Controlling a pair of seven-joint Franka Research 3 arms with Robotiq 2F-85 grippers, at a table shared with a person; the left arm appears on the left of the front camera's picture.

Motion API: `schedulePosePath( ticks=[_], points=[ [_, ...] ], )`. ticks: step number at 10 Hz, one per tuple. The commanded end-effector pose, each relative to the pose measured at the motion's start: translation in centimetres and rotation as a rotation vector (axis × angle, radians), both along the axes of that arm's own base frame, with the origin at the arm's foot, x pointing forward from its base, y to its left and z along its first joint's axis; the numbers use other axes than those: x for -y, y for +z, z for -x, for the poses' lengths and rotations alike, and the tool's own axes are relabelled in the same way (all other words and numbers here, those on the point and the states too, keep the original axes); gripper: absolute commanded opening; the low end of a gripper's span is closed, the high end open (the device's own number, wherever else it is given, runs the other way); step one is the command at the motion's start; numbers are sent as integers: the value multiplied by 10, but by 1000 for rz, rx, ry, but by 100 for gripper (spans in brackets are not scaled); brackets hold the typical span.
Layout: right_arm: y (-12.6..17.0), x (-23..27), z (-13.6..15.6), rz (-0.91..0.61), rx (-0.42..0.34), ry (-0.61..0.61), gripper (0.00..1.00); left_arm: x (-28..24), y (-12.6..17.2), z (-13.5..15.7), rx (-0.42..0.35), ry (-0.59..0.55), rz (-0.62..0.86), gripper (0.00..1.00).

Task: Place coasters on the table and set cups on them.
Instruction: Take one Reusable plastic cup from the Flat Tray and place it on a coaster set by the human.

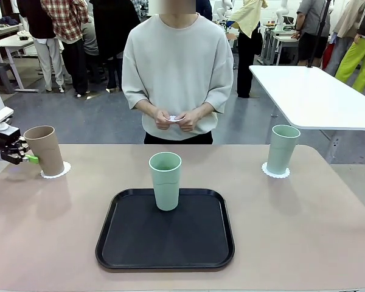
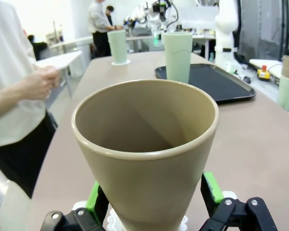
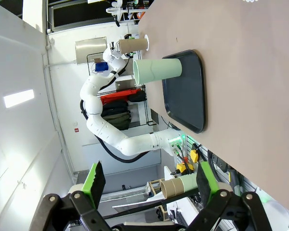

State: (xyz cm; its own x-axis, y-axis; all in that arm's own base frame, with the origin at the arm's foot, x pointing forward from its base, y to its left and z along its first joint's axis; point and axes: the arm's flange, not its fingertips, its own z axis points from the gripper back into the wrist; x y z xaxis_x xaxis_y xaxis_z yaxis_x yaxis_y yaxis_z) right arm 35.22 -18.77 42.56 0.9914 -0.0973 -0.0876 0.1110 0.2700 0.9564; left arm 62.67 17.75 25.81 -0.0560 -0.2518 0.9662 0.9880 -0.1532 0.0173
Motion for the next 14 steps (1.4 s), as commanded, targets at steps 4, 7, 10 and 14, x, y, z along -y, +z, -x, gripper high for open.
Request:
schedulePosePath(
  ticks=[4, 7, 10, 14],
  points=[
    [1, 0, 0, -8, 2, 1, 100, -24, 11, -7, -9, -24, -47, 100],
    [1, 0, 0, -8, 2, 1, 100, -35, 15, -9, -2, 1, -186, 100],
    [1, 0, 0, -8, 2, 1, 100, -51, 34, -7, 45, 150, -434, 100],
    [1, 0, 0, -8, 2, 1, 100, -49, 132, 60, 157, 278, -620, 100]
  ],
)
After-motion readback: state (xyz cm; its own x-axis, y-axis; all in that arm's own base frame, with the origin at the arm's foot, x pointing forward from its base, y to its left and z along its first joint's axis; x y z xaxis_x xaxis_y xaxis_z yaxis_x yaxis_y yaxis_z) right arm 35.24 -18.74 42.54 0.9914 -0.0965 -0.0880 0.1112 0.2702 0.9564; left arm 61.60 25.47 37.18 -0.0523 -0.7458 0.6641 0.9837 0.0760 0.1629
